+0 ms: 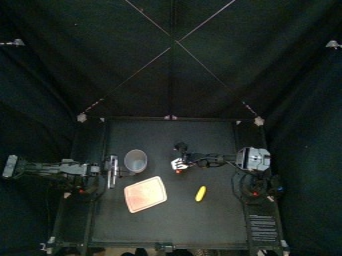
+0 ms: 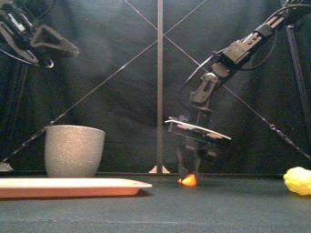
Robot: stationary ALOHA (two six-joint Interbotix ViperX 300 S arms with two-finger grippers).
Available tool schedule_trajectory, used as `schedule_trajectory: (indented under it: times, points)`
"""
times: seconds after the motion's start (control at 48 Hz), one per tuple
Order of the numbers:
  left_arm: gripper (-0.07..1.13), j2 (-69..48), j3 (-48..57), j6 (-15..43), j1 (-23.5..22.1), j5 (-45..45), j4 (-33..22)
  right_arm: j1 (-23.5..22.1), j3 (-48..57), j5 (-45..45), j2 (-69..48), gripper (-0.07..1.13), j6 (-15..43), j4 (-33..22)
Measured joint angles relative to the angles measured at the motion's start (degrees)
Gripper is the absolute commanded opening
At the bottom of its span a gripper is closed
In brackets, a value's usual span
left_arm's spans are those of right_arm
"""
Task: Pick the tangerine then place it in the grey bowl
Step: Place tangerine in the grey bowl
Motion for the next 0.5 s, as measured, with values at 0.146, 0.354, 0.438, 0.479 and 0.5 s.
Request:
schedule_trajectory:
  times: [0.146, 0.354, 0.438, 0.479, 0.5]
  points:
    - [0.1, 0.09, 0.0, 0.0, 0.09, -0.09, 0.09, 0.35, -0.26, 0.0, 0.09, 0.61, 0.0, -0.35]
    - [0.1, 0.0, 0.0, 0.0, 0.0, -0.09, -0.09, 2.29, -1.49, -0.09, -1.67, 0.61, -0.35, -3.08]
    - [0.1, 0.0, 0.0, 0.18, 0.0, -0.09, -0.18, 3.34, -3.16, -0.62, -3.52, 0.61, -0.53, -5.89]
    - [0.1, 0.09, 0.0, 0.18, 0.09, -0.26, -0.18, 3.78, -3.96, -1.05, -4.39, 0.61, -0.53, -7.21]
    - [0.1, 0.0, 0.0, 0.18, 0.09, -0.53, -0.18, 4.13, -4.39, -1.41, -4.66, 0.61, -0.44, -7.91]
